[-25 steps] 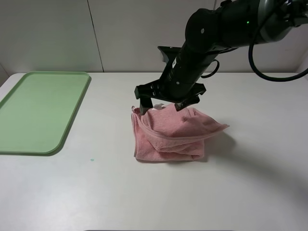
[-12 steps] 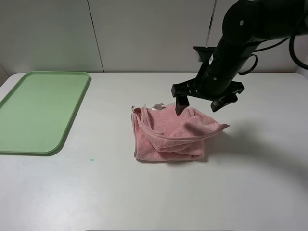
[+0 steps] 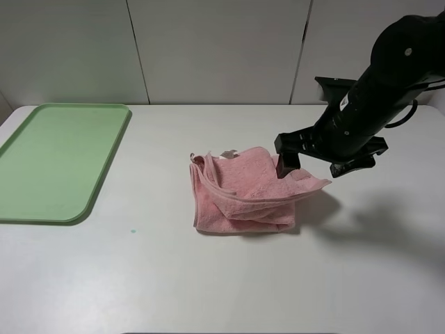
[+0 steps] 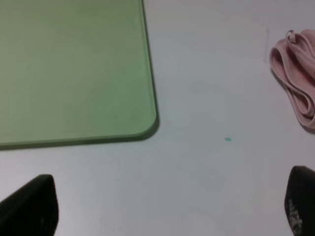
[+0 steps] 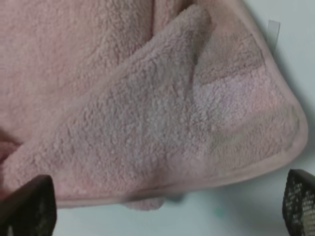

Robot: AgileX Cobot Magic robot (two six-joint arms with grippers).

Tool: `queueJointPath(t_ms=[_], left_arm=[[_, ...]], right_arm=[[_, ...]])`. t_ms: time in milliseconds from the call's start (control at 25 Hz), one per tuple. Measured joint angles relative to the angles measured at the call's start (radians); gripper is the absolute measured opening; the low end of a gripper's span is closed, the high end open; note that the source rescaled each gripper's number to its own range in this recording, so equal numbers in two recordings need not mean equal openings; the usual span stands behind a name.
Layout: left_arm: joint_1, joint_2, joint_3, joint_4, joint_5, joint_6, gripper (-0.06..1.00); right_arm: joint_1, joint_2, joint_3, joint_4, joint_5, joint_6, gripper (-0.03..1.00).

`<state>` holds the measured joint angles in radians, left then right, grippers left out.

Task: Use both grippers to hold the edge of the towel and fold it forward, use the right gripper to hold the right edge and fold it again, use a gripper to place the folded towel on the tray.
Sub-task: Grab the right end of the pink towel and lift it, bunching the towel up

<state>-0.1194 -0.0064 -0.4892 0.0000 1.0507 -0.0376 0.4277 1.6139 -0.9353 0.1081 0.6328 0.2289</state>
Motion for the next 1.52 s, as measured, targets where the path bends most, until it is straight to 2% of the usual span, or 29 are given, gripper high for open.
queueJointPath(t_ms=[360,760,1320,1520], left_arm=[[0.000,0.000,0.000,0.000,0.000,0.000,0.92],[0.000,0.000,0.000,0.000,0.000,0.000,0.92],[0.000,0.000,0.000,0.000,0.000,0.000,0.92],[0.000,0.000,0.000,0.000,0.000,0.000,0.92]], right_arm=[[0.000,-0.006,0.146,0.049,-0.155,0.008,1.00],[-0.019,-0.006,0.175,0.086,-0.279,0.019,1.00],[-0.126,0.040,0.177,0.093,-0.312,0.031,1.00],[-0.138,0.079,0.177,0.093,-0.337,0.031,1.00]])
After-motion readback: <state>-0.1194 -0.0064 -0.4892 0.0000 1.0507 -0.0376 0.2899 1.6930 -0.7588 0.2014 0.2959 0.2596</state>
